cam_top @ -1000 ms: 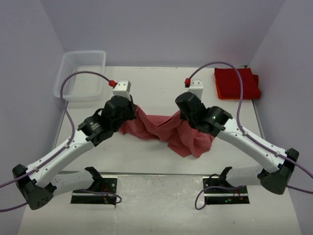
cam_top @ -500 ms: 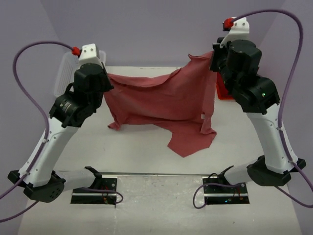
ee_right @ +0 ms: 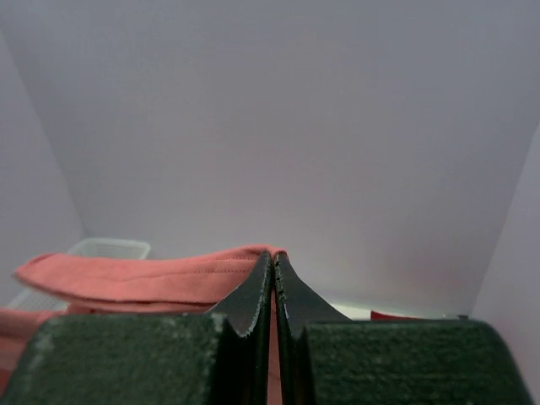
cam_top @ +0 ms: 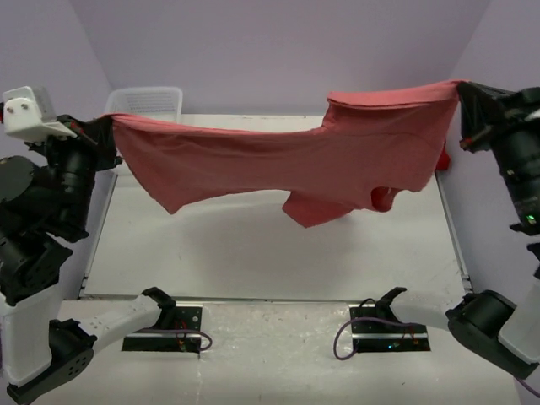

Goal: Fold and stack the t-shirts
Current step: Flatten out the tshirt

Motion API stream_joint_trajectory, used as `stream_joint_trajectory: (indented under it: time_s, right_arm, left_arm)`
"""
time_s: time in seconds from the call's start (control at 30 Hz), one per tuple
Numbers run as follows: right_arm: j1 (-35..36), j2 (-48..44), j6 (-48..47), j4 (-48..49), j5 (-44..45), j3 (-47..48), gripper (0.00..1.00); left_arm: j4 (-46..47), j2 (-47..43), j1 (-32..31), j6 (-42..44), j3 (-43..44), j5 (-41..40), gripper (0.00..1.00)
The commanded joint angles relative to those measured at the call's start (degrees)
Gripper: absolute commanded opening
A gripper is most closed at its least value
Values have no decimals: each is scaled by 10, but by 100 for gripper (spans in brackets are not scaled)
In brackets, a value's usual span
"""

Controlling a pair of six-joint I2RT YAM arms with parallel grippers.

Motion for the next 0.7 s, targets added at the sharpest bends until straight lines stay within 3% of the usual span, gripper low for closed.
stream_joint_trajectory:
  time_s: [0.0, 0.3, 0.67]
  right_arm:
    - [4, -29, -28, 4, -54, 45, 0]
    - [3, -92, 10, 11, -218, 39, 0]
    - [3, -32, 16, 36, -260, 88, 0]
  left_arm:
    - [37, -1, 2, 50, 38, 26, 0]
    - [41, -5, 3, 47, 85, 100, 0]
    - [51, 27, 2, 73, 110, 66, 0]
